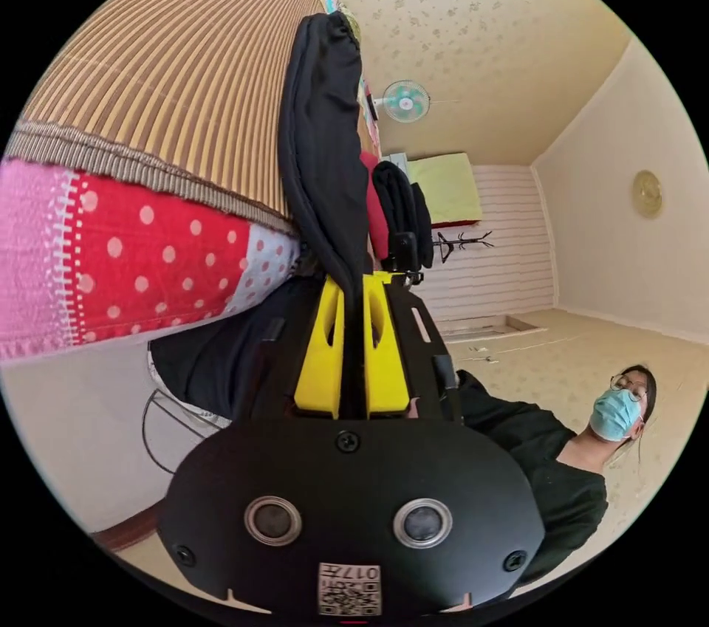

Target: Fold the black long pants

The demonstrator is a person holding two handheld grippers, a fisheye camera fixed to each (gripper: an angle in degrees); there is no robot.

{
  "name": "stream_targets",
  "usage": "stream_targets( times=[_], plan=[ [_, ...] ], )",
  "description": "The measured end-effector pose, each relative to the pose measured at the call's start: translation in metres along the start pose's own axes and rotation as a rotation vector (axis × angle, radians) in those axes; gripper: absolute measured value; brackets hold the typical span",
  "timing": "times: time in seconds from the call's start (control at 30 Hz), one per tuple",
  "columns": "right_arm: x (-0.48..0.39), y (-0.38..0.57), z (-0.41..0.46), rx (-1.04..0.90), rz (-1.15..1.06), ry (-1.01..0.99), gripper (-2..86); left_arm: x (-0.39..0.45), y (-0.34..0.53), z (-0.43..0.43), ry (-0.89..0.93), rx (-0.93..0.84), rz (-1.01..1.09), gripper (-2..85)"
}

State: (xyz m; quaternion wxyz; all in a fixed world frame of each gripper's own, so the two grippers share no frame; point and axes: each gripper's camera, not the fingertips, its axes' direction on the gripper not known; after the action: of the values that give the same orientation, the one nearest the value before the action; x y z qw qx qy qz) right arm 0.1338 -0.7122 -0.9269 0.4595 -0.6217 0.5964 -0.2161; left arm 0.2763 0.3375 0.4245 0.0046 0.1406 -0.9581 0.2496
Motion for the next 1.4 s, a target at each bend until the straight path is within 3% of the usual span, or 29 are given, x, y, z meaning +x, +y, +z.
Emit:
stream_targets(
  times=[0.2,0.3,0.4,0.53,0.63,0.97,1.23,1.4],
  plan=[
    [-0.008,-0.006,0.021,-0.101,0.043,0.014,14.2,-0.028,0.022,0.009,0.108,-0.022,-0.046,8.0],
    [-0.004,-0.003,0.035,-0.19,0.086,-0.082,11.1,-0.034,0.033,0.025,0.112,-0.077,-0.055,7.4],
    [-0.019,0.013,0.024,-0.129,0.019,-0.057,5.2,-0.027,0.047,0.027,0.139,-0.059,-0.027,5.2],
    [-0.042,0.054,-0.009,0.04,-0.169,-0.415,2.6,0.006,0.058,0.01,0.199,-0.013,0.082,5.1],
    [-0.086,0.087,-0.039,0.125,-0.324,-0.448,2.1,0.065,0.062,-0.002,0.258,-0.026,0.239,5.7],
    [-0.314,0.198,-0.134,0.25,-0.812,-0.405,6.0,0.358,0.132,-0.026,0.082,0.016,0.836,4.4],
    [-0.572,0.343,-0.169,0.363,-1.199,-0.01,1.0,0.554,0.25,-0.058,0.078,0.185,1.257,4.0],
    [-0.64,0.366,-0.175,0.415,-1.259,0.035,0.5,0.624,0.288,-0.067,-0.035,0.334,1.383,3.8]
  ],
)
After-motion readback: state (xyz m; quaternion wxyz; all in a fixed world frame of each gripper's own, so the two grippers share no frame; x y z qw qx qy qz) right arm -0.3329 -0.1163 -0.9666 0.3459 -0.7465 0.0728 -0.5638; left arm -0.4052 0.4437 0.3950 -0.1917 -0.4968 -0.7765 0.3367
